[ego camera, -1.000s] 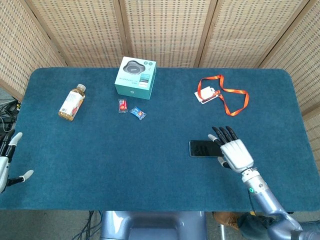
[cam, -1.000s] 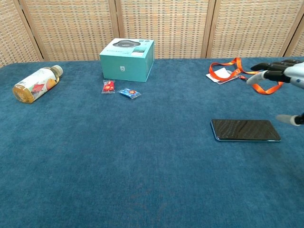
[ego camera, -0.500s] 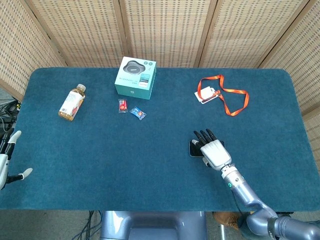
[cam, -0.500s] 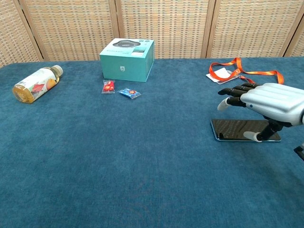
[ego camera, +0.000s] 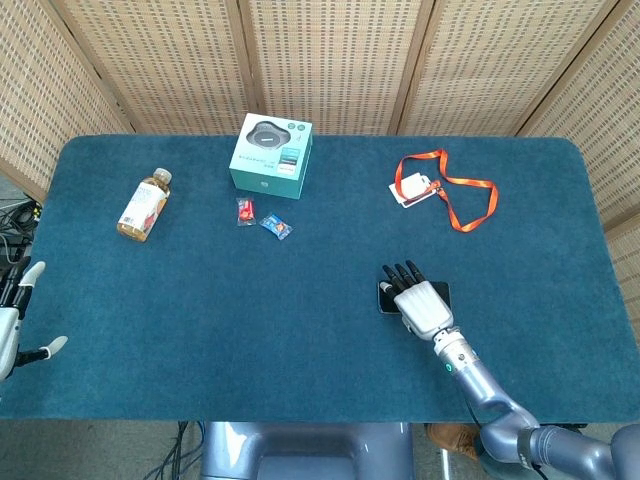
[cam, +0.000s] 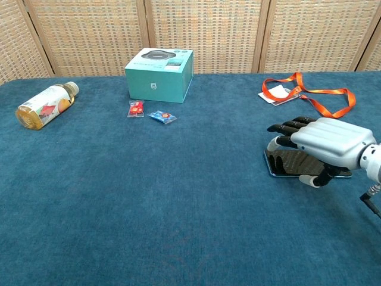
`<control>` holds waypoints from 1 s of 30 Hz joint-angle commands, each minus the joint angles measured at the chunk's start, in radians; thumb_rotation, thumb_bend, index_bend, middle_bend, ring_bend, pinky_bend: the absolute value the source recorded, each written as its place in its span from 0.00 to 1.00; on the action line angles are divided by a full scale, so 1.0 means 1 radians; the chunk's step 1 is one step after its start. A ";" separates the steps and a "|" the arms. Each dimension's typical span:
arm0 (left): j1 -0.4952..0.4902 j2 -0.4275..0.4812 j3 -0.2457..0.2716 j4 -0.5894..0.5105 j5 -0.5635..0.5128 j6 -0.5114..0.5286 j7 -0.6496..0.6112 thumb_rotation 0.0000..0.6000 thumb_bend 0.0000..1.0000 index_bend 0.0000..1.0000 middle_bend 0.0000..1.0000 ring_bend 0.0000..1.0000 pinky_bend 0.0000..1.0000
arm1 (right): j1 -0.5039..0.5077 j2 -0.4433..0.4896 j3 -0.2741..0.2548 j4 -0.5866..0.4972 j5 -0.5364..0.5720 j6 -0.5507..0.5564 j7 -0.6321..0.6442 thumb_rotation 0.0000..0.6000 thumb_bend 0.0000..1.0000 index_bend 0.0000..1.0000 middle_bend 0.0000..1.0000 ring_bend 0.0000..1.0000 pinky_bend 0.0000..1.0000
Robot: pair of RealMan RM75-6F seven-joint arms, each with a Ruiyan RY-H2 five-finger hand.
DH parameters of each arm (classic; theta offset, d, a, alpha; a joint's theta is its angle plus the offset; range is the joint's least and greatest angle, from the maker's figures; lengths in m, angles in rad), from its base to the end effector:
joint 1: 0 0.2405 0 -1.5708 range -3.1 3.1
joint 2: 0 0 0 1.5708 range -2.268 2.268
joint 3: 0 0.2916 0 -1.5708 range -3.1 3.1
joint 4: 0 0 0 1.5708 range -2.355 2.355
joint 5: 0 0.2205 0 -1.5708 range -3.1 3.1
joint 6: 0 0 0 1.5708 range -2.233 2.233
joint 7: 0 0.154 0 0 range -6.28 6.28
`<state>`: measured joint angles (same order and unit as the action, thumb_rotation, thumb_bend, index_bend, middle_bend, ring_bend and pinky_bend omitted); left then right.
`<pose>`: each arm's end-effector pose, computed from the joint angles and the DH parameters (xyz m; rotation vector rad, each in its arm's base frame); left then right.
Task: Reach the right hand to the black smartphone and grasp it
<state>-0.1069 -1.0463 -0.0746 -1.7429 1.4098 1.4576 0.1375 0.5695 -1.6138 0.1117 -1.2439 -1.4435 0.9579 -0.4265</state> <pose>-0.3316 0.2049 0.1820 -1.3620 -0.8745 -0.8221 -0.2475 -0.3440 -0.0486 2.0017 -0.5956 0.7019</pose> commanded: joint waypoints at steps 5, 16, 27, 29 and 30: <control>0.001 0.001 -0.001 -0.001 -0.001 0.002 -0.001 1.00 0.00 0.00 0.00 0.00 0.00 | 0.008 -0.034 -0.014 0.061 -0.013 0.022 0.000 1.00 0.50 0.20 0.00 0.00 0.00; -0.001 0.001 -0.001 0.002 -0.004 0.000 -0.003 1.00 0.00 0.00 0.00 0.00 0.00 | 0.006 -0.075 -0.030 0.143 -0.007 0.032 0.008 1.00 0.50 0.16 0.00 0.00 0.00; -0.003 -0.002 -0.001 0.002 -0.008 -0.004 0.001 1.00 0.00 0.00 0.00 0.00 0.00 | 0.017 -0.103 -0.020 0.218 0.003 0.040 0.028 1.00 0.72 0.36 0.00 0.00 0.00; -0.003 -0.002 -0.002 0.002 -0.009 -0.004 0.000 1.00 0.00 0.00 0.00 0.00 0.00 | 0.019 -0.104 -0.015 0.227 0.005 0.045 0.036 1.00 0.78 0.36 0.00 0.00 0.00; -0.003 -0.002 -0.002 0.002 -0.010 -0.004 0.000 1.00 0.00 0.00 0.00 0.00 0.00 | 0.019 -0.103 -0.012 0.229 0.005 0.049 0.041 1.00 0.80 0.36 0.00 0.00 0.00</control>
<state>-0.1097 -1.0481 -0.0764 -1.7408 1.4004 1.4534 0.1375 0.5873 -1.7168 0.0965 -1.0174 -1.4394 1.0038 -0.3894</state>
